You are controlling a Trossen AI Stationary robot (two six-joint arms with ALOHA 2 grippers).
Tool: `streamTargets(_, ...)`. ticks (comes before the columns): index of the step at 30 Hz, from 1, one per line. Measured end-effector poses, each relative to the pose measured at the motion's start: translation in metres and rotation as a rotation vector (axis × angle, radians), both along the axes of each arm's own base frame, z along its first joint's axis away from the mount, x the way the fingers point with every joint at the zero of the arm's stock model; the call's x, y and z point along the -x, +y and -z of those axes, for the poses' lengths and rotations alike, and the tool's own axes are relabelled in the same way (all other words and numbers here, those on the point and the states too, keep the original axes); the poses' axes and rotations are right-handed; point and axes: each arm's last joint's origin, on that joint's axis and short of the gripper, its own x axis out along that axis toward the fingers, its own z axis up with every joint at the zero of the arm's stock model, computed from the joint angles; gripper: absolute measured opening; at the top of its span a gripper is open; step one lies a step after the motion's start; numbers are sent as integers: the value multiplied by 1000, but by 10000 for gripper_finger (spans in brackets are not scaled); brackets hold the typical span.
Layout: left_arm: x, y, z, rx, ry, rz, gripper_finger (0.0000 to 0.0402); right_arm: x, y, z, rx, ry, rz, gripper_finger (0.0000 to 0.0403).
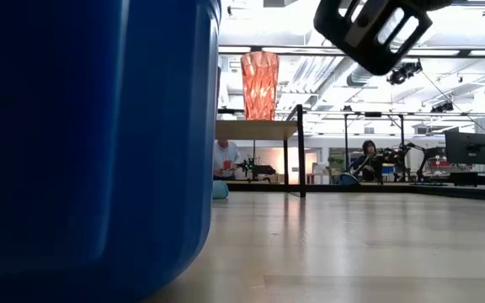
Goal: Stack small to large cups/mugs on shelf
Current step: Put the blue cup on the shelf
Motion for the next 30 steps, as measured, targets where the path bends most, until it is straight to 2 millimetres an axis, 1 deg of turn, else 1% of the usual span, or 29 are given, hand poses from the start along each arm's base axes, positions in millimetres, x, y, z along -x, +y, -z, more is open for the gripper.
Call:
streamTargets(6, 0, 0, 0, -1, -2, -3, 46, -5, 3, 10, -13, -12, 3, 122)
streamTargets(15, 0, 0, 0, -4, -3, -6, 46, -19, -7, 30, -31, 2, 39, 122)
streamTargets(21, 1, 1, 1, -12, 2, -7, 46, -24, -9, 33, -53, -9, 29, 122)
streamTargets(24, 1, 0, 1, -13, 5, -6, 46, -24, -9, 32, -74, 0, -8, 122)
streamTargets(30, -3, -6, 15, 30, 53, -7, 46, -23, -7, 31, -101, 6, -38, 122)
